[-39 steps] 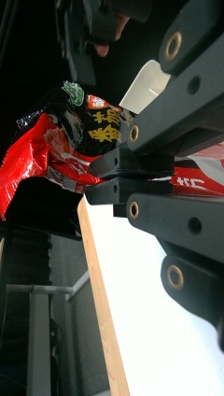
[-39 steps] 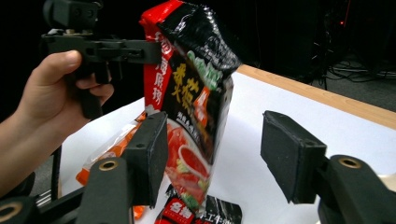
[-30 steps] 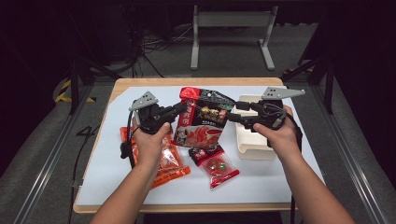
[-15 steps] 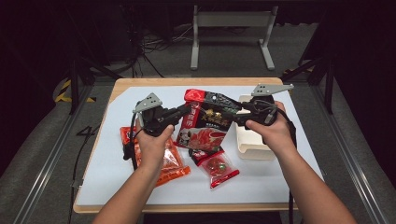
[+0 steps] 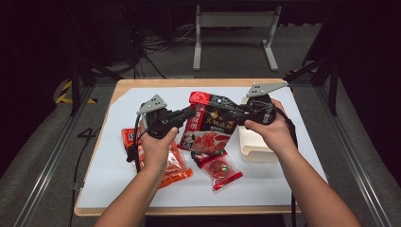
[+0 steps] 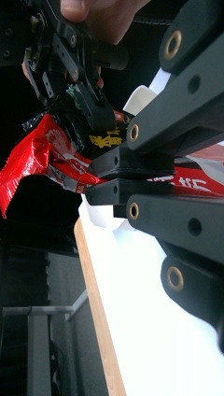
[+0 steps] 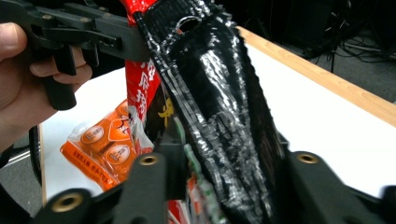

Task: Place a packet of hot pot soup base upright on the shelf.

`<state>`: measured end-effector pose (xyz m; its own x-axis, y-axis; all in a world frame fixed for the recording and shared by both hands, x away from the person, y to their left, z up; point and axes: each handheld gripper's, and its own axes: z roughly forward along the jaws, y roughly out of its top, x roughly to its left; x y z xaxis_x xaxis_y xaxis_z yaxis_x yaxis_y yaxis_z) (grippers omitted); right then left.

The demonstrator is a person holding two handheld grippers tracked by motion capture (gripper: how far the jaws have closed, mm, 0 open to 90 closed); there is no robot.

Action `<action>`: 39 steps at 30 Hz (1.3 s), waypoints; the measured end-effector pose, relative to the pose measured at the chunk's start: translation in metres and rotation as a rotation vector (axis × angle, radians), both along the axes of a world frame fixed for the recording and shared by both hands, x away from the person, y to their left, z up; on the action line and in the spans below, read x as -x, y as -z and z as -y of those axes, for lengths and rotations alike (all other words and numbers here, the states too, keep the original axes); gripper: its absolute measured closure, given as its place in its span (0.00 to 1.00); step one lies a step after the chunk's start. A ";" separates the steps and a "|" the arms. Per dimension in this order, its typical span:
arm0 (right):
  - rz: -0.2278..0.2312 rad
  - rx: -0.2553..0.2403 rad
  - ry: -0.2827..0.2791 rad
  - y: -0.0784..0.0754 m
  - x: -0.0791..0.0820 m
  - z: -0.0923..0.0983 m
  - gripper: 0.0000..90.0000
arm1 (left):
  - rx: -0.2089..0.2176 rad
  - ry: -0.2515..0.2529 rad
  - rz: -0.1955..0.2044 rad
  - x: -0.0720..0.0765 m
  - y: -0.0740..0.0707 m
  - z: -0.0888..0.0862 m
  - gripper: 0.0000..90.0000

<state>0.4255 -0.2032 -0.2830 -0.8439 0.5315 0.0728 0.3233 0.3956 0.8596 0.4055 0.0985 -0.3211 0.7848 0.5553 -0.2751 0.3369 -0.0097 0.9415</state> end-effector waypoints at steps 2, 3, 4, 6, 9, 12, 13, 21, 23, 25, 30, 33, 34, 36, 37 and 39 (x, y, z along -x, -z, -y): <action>-0.001 0.018 -0.005 0.000 -0.001 0.000 0.75 | 0.000 0.001 -0.003 0.000 0.001 0.000 0.97; -0.003 0.022 -0.007 -0.001 -0.001 -0.001 0.76 | 0.002 0.001 -0.006 -0.001 0.001 0.000 0.97; 0.003 0.028 -0.008 -0.001 -0.001 -0.001 0.77 | 0.003 0.001 -0.007 -0.001 0.001 0.000 0.97; 0.013 0.035 -0.009 -0.003 0.000 -0.001 0.78 | 0.006 0.003 -0.004 -0.001 0.001 0.000 0.97; 0.032 0.049 -0.012 -0.006 0.001 -0.001 0.80 | 0.013 -0.002 -0.006 0.000 0.001 0.000 0.97; 0.056 0.065 -0.010 -0.011 0.004 -0.003 0.82 | 0.026 0.002 -0.014 -0.002 0.003 0.000 0.96; 0.056 0.065 -0.010 -0.011 0.004 -0.003 0.82 | 0.026 0.002 -0.014 -0.002 0.003 0.000 0.96; 0.080 0.059 -0.031 -0.023 0.006 -0.002 0.85 | 0.016 0.003 -0.014 -0.002 0.003 -0.001 0.93; 0.081 0.054 -0.034 -0.025 0.006 -0.002 0.85 | 0.019 0.009 -0.017 -0.003 0.004 -0.002 0.91; 0.080 0.051 -0.033 -0.026 0.006 -0.002 0.85 | 0.021 0.011 -0.016 -0.003 0.004 -0.002 0.87; 0.075 0.022 -0.030 -0.034 0.003 0.004 0.86 | -0.013 0.010 -0.011 -0.003 0.003 -0.006 0.78; 0.081 0.020 -0.029 -0.037 0.004 0.005 0.86 | -0.041 -0.004 -0.019 -0.003 0.005 -0.008 0.72; 0.088 0.025 -0.026 -0.039 0.004 0.006 0.86 | -0.048 -0.003 -0.019 -0.003 0.005 -0.009 0.72; 0.096 0.032 -0.022 -0.042 0.004 0.007 0.85 | -0.063 -0.009 -0.022 -0.002 0.005 -0.010 0.69; 0.100 0.036 -0.017 -0.043 0.003 0.007 0.86 | -0.072 -0.013 -0.022 -0.002 0.005 -0.010 0.68; 0.108 0.040 -0.012 -0.046 0.002 0.009 0.85 | -0.084 -0.015 -0.018 -0.001 0.005 -0.011 0.66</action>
<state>0.4233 -0.2123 -0.2373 -0.8521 0.5219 -0.0398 0.2249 0.4338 0.8725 0.4066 0.1095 -0.3259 0.7720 0.5884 -0.2406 0.3542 -0.0837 0.9314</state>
